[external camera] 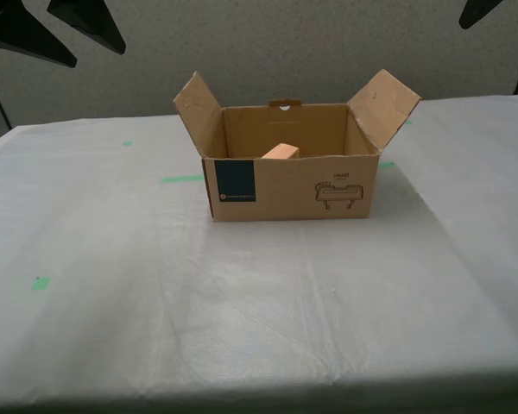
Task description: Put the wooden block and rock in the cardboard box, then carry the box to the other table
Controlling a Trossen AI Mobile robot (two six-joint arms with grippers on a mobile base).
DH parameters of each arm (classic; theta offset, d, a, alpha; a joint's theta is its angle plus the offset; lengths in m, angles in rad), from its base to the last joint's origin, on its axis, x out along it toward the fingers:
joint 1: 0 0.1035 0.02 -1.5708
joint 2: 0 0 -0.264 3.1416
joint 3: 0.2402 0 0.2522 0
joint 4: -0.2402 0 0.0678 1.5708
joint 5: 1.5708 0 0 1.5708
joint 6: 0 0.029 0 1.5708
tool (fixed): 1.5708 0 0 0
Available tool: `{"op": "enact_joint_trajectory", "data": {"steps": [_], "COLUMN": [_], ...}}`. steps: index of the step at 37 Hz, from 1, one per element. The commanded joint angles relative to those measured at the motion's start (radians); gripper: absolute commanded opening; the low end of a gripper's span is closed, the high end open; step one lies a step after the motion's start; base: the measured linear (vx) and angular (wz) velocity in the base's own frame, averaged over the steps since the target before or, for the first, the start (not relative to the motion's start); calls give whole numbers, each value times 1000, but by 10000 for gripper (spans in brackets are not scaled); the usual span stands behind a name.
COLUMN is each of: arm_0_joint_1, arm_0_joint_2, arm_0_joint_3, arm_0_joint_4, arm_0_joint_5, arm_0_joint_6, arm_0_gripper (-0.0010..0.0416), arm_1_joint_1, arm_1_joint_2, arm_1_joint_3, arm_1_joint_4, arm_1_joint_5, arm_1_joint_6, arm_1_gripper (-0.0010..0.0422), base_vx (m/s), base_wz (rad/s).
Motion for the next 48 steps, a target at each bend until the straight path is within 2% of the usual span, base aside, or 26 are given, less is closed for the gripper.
{"op": "enact_joint_trajectory", "data": {"steps": [1, 48], "arm_0_joint_1": [0, 0], "arm_0_joint_2": [0, 0], "arm_0_joint_3": [1, 1], "arm_0_joint_4": [1, 1], "arm_0_joint_5": [3, 3], "arm_0_joint_6": [4, 4], "arm_0_gripper": [399, 399], "arm_1_joint_1": [0, 0], "arm_1_joint_2": [0, 0], "arm_1_joint_3": [1, 1], "arm_1_joint_4": [0, 0], "arm_1_joint_5": [2, 2], "arm_1_joint_6": [0, 0], "arm_1_gripper": [302, 302], "base_vx": [0, 0], "base_wz": [0, 0]}}
